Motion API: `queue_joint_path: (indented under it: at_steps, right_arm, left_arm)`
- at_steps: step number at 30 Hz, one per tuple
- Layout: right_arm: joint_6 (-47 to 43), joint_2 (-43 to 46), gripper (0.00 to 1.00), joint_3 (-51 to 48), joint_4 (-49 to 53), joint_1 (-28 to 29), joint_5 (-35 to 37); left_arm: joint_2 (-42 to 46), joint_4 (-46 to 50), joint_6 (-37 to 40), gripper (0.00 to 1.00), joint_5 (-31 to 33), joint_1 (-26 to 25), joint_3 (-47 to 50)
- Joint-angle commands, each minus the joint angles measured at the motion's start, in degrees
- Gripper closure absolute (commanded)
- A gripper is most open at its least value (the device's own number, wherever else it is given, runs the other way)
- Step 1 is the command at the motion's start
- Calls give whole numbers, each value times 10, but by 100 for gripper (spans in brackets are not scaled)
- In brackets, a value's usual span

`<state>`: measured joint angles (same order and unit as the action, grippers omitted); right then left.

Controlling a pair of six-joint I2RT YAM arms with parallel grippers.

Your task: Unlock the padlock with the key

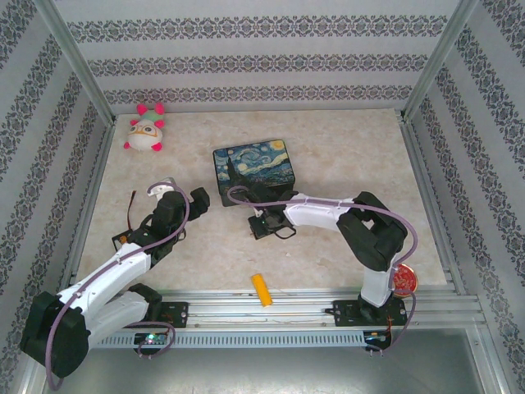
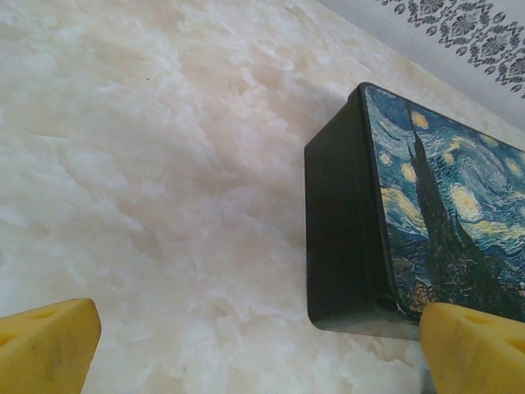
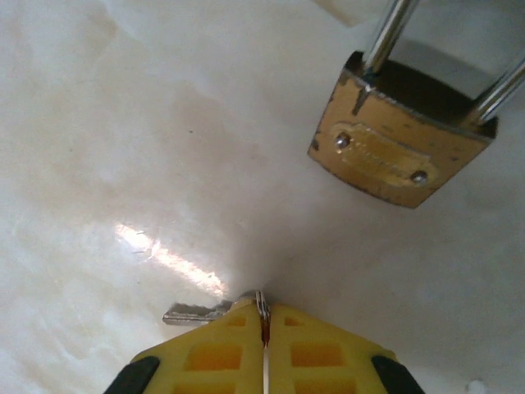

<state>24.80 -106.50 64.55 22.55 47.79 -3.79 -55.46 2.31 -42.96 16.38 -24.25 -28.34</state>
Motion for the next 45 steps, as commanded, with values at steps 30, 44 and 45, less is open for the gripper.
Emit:
queue_joint_path:
  at_steps: [30, 44, 45]
  right_arm:
    - [59, 320, 100, -110, -77, -116, -137]
    - [151, 361, 100, -111, -185, -182, -281]
    - [162, 363, 100, -114, -198, -186, -291]
  left_arm:
    - [6, -175, 127, 7, -228, 7, 15]
    - [-35, -351, 246, 30, -385, -53, 25]
    - [-40, -354, 266, 30, -384, -67, 21]
